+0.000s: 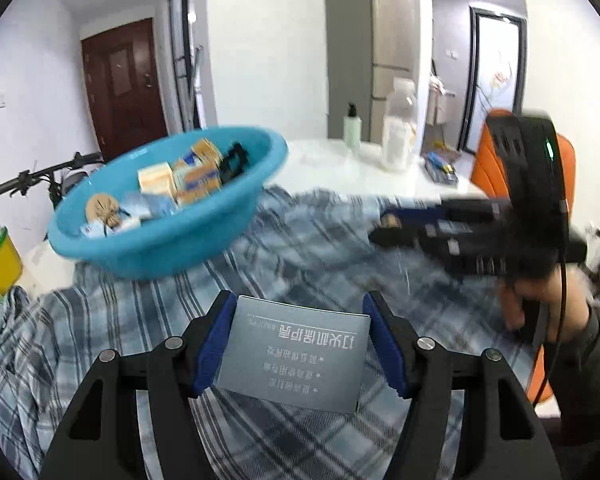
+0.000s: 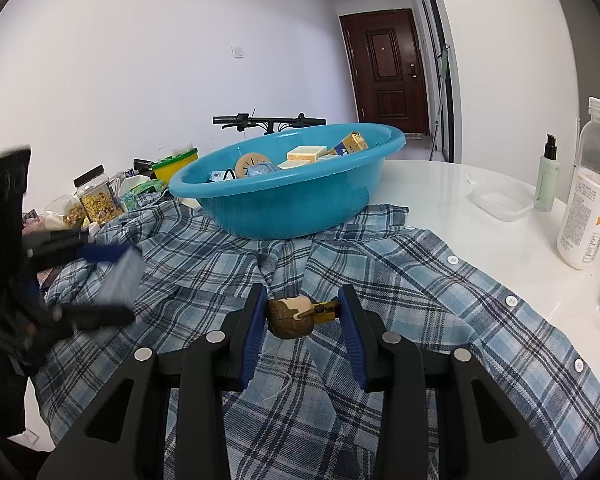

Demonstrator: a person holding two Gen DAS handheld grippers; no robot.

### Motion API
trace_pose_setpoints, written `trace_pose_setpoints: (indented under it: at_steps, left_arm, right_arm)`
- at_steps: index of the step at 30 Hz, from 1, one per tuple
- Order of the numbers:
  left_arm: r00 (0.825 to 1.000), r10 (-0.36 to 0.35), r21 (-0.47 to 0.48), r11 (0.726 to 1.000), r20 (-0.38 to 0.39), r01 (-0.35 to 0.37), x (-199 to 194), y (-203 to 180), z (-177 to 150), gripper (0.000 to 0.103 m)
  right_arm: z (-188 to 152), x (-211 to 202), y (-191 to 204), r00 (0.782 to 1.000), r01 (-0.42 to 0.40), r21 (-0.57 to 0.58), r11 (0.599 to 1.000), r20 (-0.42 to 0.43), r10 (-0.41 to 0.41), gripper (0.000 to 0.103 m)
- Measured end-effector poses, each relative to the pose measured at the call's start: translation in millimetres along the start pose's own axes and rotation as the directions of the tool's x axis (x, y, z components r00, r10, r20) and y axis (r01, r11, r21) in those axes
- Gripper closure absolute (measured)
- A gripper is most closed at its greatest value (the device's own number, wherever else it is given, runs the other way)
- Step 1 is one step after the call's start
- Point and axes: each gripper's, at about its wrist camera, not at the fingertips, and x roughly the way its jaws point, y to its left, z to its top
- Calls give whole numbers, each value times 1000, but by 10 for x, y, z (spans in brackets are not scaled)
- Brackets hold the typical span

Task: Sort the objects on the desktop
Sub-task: 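Lift the grey card box toward the basin with left while right holds the toy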

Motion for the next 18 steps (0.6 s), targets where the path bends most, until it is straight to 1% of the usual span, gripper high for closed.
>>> trace_pose_setpoints:
  at_steps: [4, 7, 10, 12, 14, 16, 18]
  left_arm:
    - [999, 28, -11, 1000, 38, -28, 9, 51, 205, 35]
    - [996, 56, -33, 998, 65, -54, 0, 144, 368, 35]
    - [993, 82, -80, 994, 86, -75, 31, 292, 545, 35]
    - [989, 112, -86, 991, 101, -103, 54, 360, 641, 35]
    - [984, 137, -93, 987, 110, -127, 107, 441, 711, 35]
    - [983, 148, -110, 985, 111, -136, 165, 536, 777, 35]
    - [977, 179, -135, 977, 113, -164, 237, 651, 820, 35]
  right_arm:
    - [-2, -4, -2, 1000, -2, -2, 1000, 2, 2, 67]
    - [-3, -6, 4, 1000, -3, -3, 1000, 1, 3, 67]
    - [-5, -21, 18, 1000, -2, -8, 1000, 9, 2, 67]
    - [-8, -23, 33, 1000, -8, -15, 1000, 8, 9, 67]
    - [-10, -19, 43, 1000, -3, -21, 1000, 6, 3, 67]
    - [-6, -12, 44, 1000, -6, -23, 1000, 4, 7, 67]
    - [-5, -8, 34, 1000, -6, -22, 1000, 5, 6, 67]
